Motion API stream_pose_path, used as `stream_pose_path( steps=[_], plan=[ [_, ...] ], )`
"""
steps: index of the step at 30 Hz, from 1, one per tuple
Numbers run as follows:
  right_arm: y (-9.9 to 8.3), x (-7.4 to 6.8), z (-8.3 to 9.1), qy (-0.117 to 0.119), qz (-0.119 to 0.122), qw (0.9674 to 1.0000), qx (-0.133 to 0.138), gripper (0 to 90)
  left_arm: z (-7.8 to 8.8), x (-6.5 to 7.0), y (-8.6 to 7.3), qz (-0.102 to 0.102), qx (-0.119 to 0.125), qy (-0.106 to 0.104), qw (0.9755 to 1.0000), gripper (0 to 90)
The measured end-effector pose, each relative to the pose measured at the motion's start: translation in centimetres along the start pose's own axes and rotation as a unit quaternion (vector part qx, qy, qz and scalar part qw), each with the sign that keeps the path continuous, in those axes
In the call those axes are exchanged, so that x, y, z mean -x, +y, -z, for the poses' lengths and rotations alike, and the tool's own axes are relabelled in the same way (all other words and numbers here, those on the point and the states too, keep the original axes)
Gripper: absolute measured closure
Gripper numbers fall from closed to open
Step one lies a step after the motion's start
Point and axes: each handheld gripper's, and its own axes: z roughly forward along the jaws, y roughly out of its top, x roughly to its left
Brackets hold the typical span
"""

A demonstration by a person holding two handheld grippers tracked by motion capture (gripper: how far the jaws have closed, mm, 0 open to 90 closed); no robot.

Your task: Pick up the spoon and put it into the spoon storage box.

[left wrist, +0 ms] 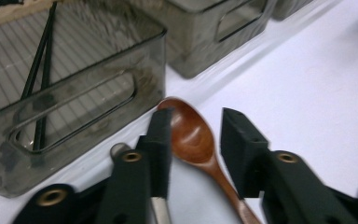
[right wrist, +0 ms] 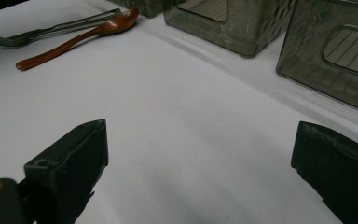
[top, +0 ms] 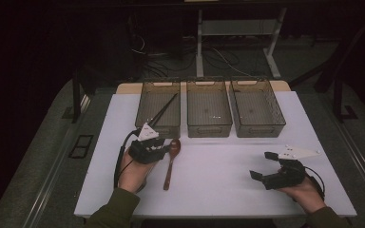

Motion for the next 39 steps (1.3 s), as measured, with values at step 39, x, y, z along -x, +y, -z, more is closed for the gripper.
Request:
stream_pose_path(
  steps=[39],
  plan=[
    [-0.1,0.0,0.0,-0.001,-0.002,1.0,-0.004,4.0,-7.0,-1.6,0.2,0.015,-0.076,0.022,0.9967,88.9]
  ],
)
